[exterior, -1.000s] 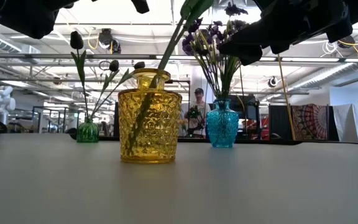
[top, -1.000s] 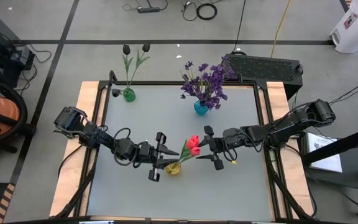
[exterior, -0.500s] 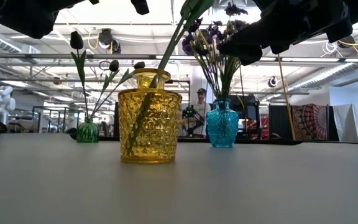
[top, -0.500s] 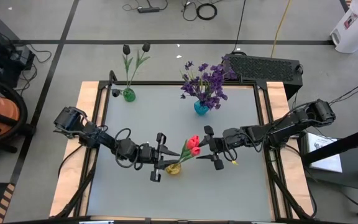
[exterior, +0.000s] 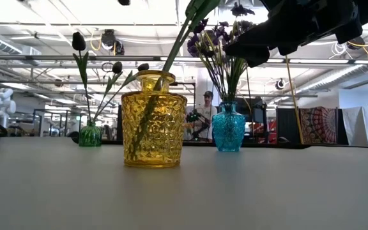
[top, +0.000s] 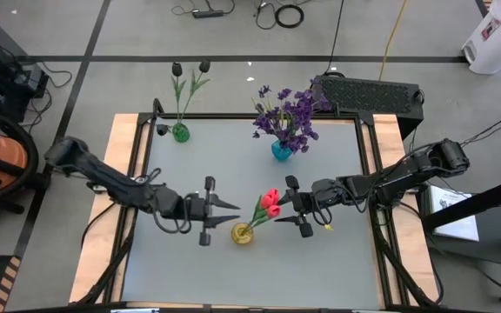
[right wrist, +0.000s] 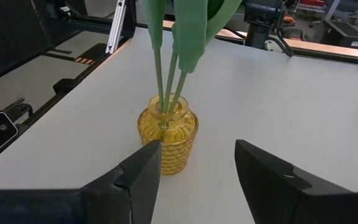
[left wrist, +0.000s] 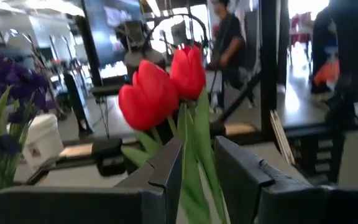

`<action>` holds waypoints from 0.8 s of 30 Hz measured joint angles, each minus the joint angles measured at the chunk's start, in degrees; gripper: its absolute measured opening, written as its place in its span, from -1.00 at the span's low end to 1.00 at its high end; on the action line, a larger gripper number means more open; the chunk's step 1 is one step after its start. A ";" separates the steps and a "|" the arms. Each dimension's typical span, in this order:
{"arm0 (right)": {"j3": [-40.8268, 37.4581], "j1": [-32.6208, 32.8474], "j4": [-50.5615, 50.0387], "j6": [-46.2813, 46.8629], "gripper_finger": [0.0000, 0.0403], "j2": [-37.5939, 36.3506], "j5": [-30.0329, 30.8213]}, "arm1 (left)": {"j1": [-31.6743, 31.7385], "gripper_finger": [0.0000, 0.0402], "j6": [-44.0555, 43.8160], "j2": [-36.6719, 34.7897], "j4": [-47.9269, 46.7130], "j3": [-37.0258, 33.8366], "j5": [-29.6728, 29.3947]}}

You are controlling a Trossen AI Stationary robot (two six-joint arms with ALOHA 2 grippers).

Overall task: Sort flowers into vase by color
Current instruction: Return to Home Position

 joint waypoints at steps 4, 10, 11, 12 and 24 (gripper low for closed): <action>0.00 0.00 -0.02 0.00 -0.03 0.01 0.00 | -0.63 -0.49 -0.07 -6.85 -12.57 0.00 -0.22; 0.00 0.01 -0.02 0.00 -0.03 -0.01 -0.01 | -1.11 -0.49 -3.08 -14.98 -32.52 0.00 -3.85; 0.00 0.00 -0.02 0.00 -0.03 -0.01 -0.01 | -1.10 -0.49 -4.23 -16.01 -36.00 0.00 -4.93; 0.00 0.00 0.00 0.00 -0.03 0.01 -0.02 | -1.10 -0.49 -5.17 -16.86 -39.62 0.00 -6.32; 0.00 0.00 0.00 0.00 -0.03 0.00 0.00 | -0.92 -0.49 -14.06 -24.14 -60.77 -1.93 -19.99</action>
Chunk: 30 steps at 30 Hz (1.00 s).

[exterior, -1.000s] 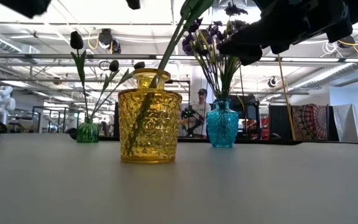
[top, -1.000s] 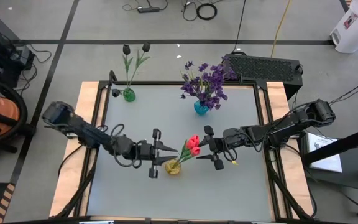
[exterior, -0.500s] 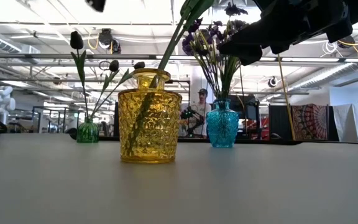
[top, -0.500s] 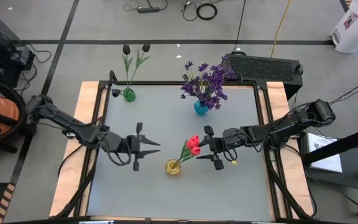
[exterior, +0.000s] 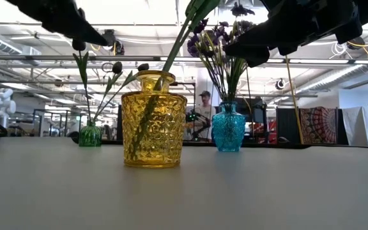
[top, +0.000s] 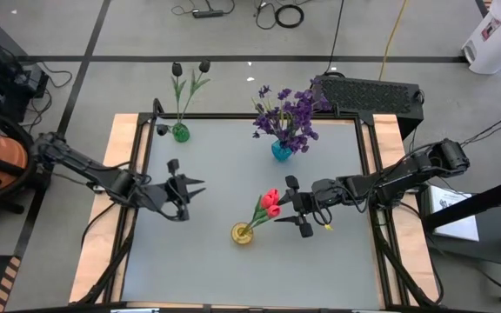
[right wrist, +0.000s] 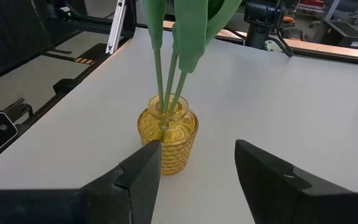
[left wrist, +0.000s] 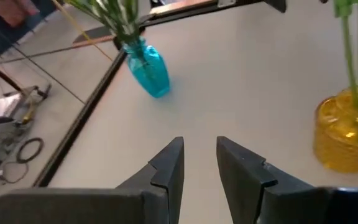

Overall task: Sort flowers into vase by color
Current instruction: Return to Home Position

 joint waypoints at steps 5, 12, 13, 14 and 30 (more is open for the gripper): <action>0.00 0.00 -0.02 0.00 -0.03 0.00 0.00 | 0.01 -0.49 -0.34 -7.10 -2.45 -3.53 -3.15; 0.00 0.00 0.54 -0.32 -0.03 -0.01 0.00 | 0.00 -0.49 -1.50 -20.42 -2.62 -10.33 -4.01; 0.00 0.01 0.67 -0.33 -0.03 0.00 -0.01 | 0.00 -0.49 -1.99 -22.24 -2.63 -11.22 -3.99; 0.00 0.00 0.60 -0.31 -0.03 -0.01 -0.01 | 0.00 -0.49 -2.12 -23.91 -2.62 -12.09 -3.99; 0.02 -1.35 -4.57 -0.13 -0.03 -5.21 0.00 | 0.00 -0.49 -3.78 -41.26 3.89 -27.63 -4.03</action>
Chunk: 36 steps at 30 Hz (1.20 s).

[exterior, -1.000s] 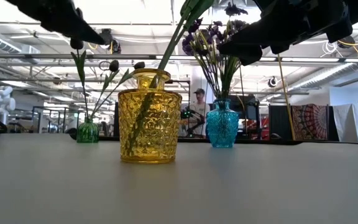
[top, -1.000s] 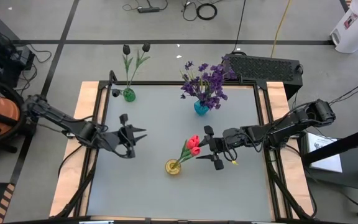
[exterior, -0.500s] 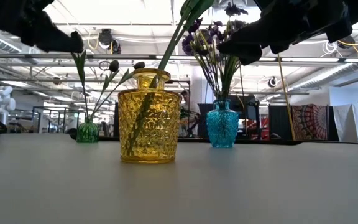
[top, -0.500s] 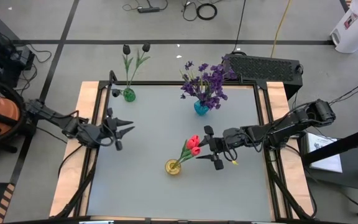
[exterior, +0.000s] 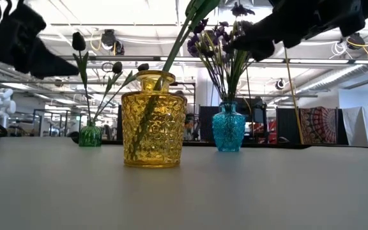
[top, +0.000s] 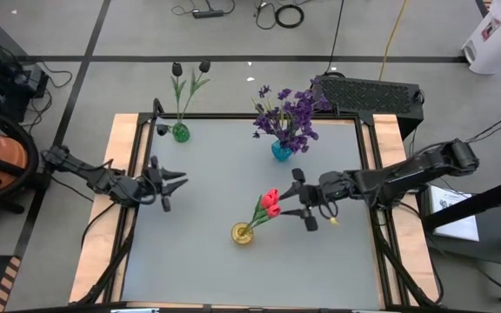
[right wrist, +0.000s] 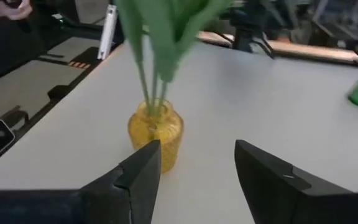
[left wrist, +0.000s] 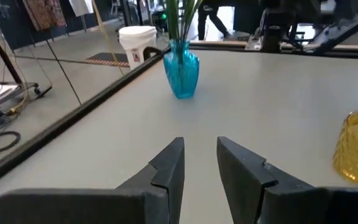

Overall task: Sort flowers into vase by color
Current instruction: Return to Home Position

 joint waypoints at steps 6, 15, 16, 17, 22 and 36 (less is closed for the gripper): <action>-0.02 -0.69 -11.40 -0.32 -0.03 -11.53 -0.57 | 0.00 -0.49 -0.21 -3.16 1.46 -3.85 -0.39; -1.40 -0.89 -24.82 -3.20 -0.03 -34.77 -4.79 | 0.00 -0.49 1.78 -5.01 1.69 -4.25 -1.55; -2.32 -0.89 -25.37 -3.24 -0.03 -37.82 -4.85 | 0.00 -0.49 1.78 -5.01 1.67 -4.27 -1.62; -3.47 -0.89 -25.81 -3.26 -0.03 -41.05 -4.92 | 0.00 -0.49 1.74 -4.93 1.66 -4.27 -1.64; -10.97 -0.89 -27.59 -0.68 -0.03 -58.73 -4.77 | 0.00 -0.49 1.76 -4.90 1.62 -4.27 -1.66; -22.81 -0.93 -22.24 6.83 -0.03 -67.57 -3.18 | 0.00 -0.49 1.36 -3.53 1.47 -4.29 -2.27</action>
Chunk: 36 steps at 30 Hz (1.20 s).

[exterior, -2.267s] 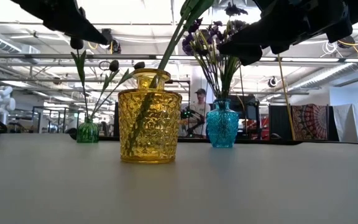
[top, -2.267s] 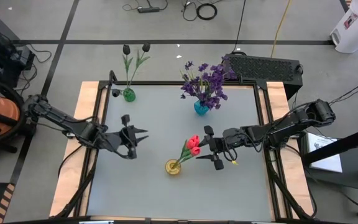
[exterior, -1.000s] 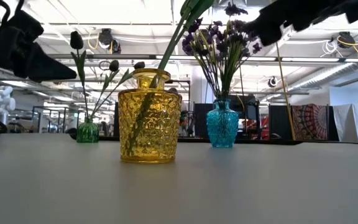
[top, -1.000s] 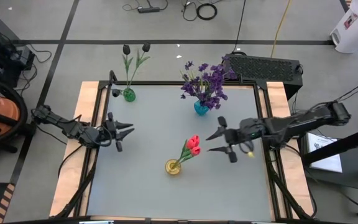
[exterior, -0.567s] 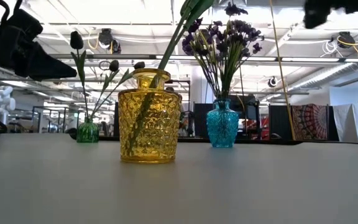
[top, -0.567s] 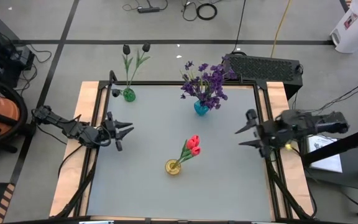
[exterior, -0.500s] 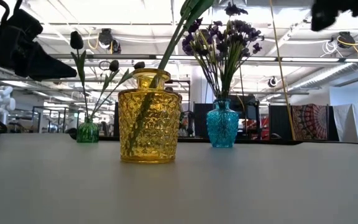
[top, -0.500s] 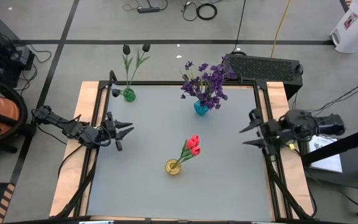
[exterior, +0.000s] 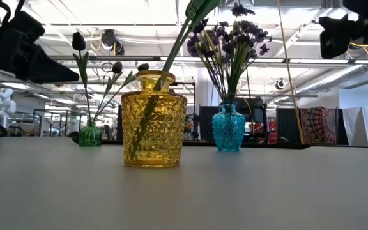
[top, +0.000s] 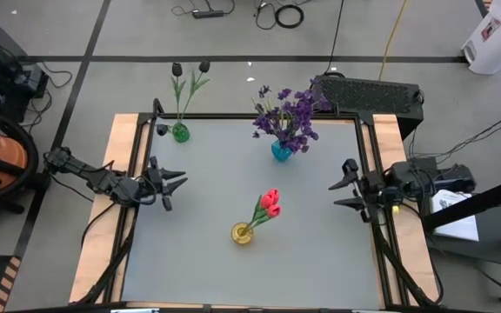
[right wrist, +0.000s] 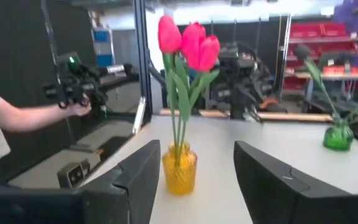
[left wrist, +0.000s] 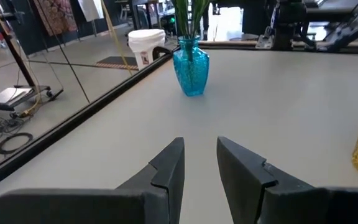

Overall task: Sort flowers into vase by color
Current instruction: Return to Home Position

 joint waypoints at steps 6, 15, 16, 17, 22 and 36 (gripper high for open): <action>-4.60 0.02 5.07 -0.57 -0.03 -0.84 -0.18 | 0.00 -0.49 -0.21 -0.13 0.25 -0.06 -0.15; -10.50 0.00 11.17 -0.50 -0.03 -1.55 -0.28 | -0.07 -0.49 -1.52 0.60 2.38 -0.50 0.89; -10.47 0.02 11.38 -0.18 -0.03 -1.33 -0.21 | -0.07 -0.49 -1.52 0.68 2.38 -0.50 0.91; -10.46 0.02 11.52 -0.01 -0.03 -1.27 -0.05 | -0.07 -0.49 -1.53 0.68 2.38 -0.50 0.92; -10.39 0.00 11.63 1.22 -0.03 -1.25 -0.09 | -0.07 -0.49 -1.55 0.85 2.40 -0.50 1.01; -10.39 0.02 11.50 17.42 -0.03 -1.25 -0.09 | -0.07 -0.49 -1.53 0.85 2.42 -0.52 1.10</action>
